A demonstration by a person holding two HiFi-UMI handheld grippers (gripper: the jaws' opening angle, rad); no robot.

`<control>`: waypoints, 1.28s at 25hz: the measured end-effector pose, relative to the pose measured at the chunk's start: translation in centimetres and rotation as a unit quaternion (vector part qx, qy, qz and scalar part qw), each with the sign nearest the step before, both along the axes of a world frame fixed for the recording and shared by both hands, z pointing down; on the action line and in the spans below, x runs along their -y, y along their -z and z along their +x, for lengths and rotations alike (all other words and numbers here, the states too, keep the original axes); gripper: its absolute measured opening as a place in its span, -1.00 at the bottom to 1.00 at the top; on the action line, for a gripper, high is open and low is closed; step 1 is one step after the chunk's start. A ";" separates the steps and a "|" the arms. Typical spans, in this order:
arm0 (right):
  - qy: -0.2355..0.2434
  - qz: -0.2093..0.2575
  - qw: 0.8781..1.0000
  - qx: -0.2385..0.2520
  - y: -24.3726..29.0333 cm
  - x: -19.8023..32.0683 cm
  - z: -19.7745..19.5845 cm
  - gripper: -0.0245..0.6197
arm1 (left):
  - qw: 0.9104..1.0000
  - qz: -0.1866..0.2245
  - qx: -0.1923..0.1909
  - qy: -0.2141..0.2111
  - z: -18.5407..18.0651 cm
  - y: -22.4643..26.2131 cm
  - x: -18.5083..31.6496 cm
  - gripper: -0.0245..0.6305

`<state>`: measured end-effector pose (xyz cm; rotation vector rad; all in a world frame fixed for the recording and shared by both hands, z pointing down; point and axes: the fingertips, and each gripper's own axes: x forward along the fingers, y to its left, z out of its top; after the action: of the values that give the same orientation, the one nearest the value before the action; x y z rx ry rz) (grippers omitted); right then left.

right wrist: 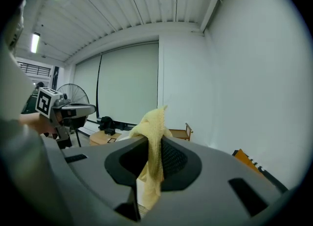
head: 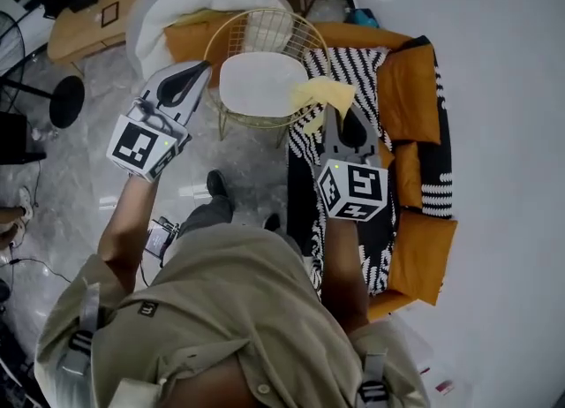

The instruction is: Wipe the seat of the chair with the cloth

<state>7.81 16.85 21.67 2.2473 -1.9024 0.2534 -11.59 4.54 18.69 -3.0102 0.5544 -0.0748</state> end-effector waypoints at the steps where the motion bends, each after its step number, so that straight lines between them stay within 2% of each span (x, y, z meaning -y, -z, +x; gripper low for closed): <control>1: -0.004 -0.002 1.000 -0.001 -0.1 0.8 -0.3 -0.73 | 1.000 0.004 -0.005 -0.005 -0.2 -0.1 1.0 -0.88; 7: -0.028 -0.009 1.000 -0.006 -0.3 4.5 -1.2 -0.73 | 0.999 0.003 -0.031 -0.026 -1.1 -0.1 5.5 -0.88; 11: -0.034 -0.009 0.999 -0.004 -0.3 6.9 -1.5 -0.73 | 0.999 0.001 -0.032 -0.026 -1.7 -0.1 8.0 -0.88; 18: -0.016 -0.023 1.000 0.003 -1.7 11.5 0.0 -0.73 | 1.000 -0.009 -0.024 -0.002 -1.2 -1.3 12.1 -0.88; 24: 0.018 -0.031 0.999 0.026 -3.7 16.7 2.5 -0.73 | 0.999 -0.016 -0.003 0.043 -0.6 -1.9 15.8 -0.88; 32: 0.051 -0.056 0.996 0.041 -7.5 24.1 7.4 -0.73 | 0.995 -0.037 0.024 0.087 2.4 -4.1 20.6 -0.88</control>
<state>15.22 -7.21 29.15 2.0927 -1.9833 0.4331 -9.22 -16.03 22.80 -3.0135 0.8243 -0.1825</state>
